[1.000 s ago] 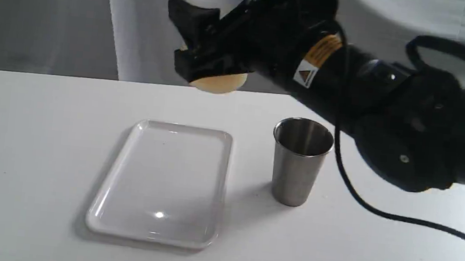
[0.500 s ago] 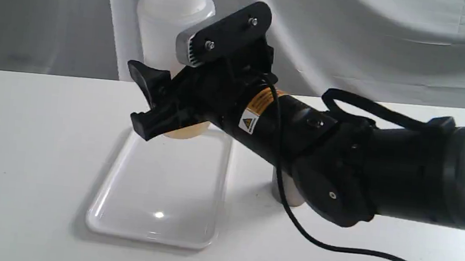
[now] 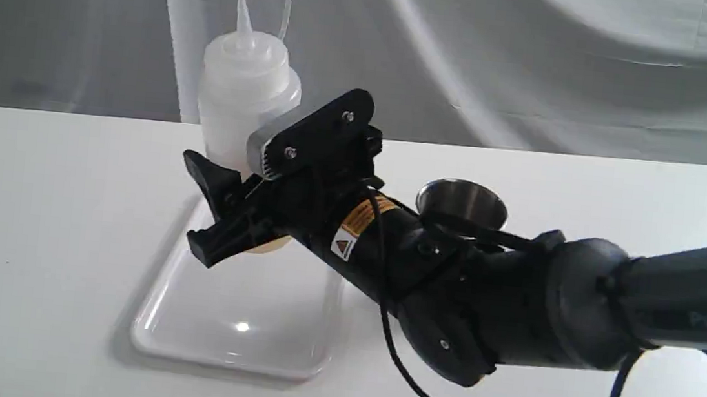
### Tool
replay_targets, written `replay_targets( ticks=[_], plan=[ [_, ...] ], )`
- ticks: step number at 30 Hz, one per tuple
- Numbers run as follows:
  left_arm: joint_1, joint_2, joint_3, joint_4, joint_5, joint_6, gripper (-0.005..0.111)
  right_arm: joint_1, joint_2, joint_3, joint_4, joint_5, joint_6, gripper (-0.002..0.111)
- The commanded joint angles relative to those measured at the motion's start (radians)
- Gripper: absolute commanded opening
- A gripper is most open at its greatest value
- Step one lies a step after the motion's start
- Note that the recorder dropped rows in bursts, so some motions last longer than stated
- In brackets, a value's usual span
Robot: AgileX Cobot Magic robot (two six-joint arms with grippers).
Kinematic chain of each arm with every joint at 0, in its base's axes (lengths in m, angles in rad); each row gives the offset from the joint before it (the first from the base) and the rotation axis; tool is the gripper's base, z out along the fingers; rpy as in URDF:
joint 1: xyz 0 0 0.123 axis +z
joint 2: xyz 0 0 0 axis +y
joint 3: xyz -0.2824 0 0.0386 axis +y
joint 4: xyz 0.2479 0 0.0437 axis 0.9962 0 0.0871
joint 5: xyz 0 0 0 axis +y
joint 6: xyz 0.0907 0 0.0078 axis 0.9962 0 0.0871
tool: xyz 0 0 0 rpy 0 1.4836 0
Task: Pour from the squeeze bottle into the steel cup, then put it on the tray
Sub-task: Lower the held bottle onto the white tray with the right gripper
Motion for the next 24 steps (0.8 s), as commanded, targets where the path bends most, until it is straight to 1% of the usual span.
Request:
replay_targets(
  ticks=[1,19,24],
  plan=[
    [-0.007,-0.005,0.004,0.0,-0.004,-0.002,0.008,0.005,0.033,-0.038,0.007,-0.061,-0.011,0.043],
    [-0.007,-0.005,0.004,0.0,-0.004,-0.002,0.008,0.0,0.237,-0.231,-0.01,-0.067,-0.031,0.043],
    [-0.007,-0.005,0.004,0.0,-0.004,-0.002,0.008,0.0,0.264,-0.248,0.007,-0.068,-0.026,0.043]
  ],
)
